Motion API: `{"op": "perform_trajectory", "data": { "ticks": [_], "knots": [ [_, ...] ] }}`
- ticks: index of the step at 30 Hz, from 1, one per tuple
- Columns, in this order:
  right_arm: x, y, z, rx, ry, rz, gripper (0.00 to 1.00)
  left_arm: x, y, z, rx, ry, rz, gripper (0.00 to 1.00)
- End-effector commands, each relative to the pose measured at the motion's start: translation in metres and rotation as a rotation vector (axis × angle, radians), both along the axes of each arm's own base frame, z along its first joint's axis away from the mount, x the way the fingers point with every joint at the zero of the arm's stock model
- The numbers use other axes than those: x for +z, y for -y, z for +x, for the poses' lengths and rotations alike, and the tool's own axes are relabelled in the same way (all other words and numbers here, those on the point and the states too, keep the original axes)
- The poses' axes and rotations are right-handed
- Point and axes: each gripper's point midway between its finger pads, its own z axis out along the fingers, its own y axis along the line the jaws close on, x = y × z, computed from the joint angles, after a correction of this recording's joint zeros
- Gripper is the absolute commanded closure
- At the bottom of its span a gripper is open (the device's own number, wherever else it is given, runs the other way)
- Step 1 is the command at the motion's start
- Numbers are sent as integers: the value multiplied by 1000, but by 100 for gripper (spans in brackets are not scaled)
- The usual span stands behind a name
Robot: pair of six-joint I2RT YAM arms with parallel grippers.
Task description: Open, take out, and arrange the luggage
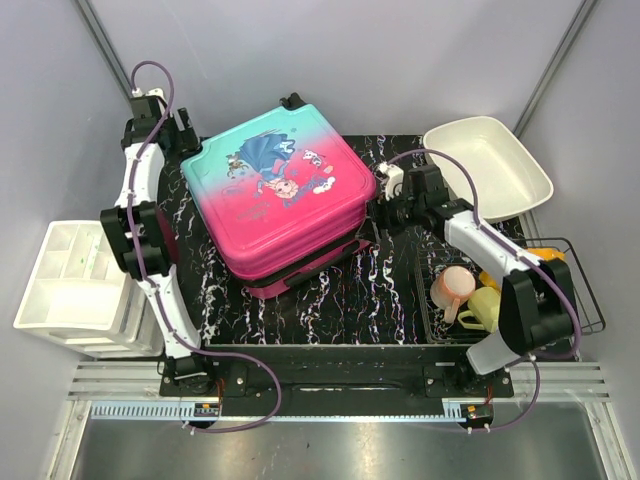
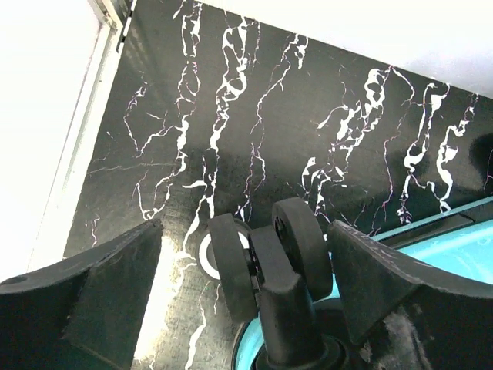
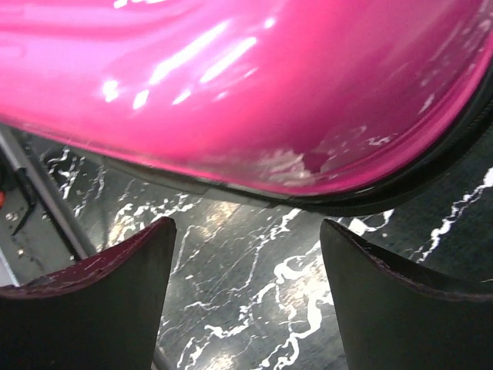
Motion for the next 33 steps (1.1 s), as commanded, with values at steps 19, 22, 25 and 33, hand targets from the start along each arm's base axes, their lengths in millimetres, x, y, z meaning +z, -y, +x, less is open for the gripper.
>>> {"op": "perform_trajectory", "data": {
  "ticks": [19, 22, 25, 33],
  "knots": [
    [60, 55, 264, -260, 474, -81, 13, -18, 231, -234, -443, -338, -522, 33],
    [73, 58, 281, -264, 535, -98, 13, -6, 234, -247, -413, -308, -565, 24],
    [95, 72, 287, -306, 571, -90, 12, 20, 212, -233, -319, -163, -542, 11],
    [153, 94, 249, -313, 636, -34, 9, 132, 195, -222, -672, 219, -128, 1]
  ]
}}
